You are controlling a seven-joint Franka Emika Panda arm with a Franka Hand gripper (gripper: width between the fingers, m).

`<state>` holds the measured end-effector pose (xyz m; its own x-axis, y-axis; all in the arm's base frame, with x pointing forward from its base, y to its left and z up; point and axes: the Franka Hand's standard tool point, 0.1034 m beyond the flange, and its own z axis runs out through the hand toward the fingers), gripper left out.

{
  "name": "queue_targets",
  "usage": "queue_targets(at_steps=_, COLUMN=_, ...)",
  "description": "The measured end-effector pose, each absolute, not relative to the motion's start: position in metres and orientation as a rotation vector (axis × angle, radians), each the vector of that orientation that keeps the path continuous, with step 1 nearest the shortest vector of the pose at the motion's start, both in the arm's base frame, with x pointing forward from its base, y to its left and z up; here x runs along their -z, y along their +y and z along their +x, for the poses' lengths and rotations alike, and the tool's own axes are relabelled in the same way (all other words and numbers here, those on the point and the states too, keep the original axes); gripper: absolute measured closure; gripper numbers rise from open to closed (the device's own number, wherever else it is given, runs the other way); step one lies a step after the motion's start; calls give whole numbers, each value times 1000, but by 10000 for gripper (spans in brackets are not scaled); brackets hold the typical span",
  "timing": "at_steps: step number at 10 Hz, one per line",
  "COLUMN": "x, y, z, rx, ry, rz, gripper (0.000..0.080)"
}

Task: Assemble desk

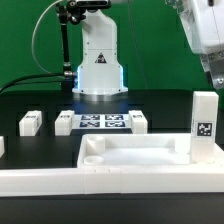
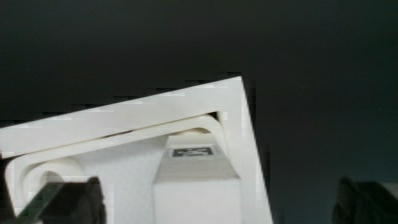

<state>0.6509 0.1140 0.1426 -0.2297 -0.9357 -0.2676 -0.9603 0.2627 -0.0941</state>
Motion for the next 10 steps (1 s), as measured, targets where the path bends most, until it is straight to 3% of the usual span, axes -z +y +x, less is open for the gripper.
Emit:
queue_targets(at_steps=7, x=-145, y=115, z=647, rx=-118, ry=2198, rz=-1836, gripper=151)
queue_targets(at_steps=10, x=-152, y=124, z=612, rx=-70, ry=1938, rz=-2116, gripper=151)
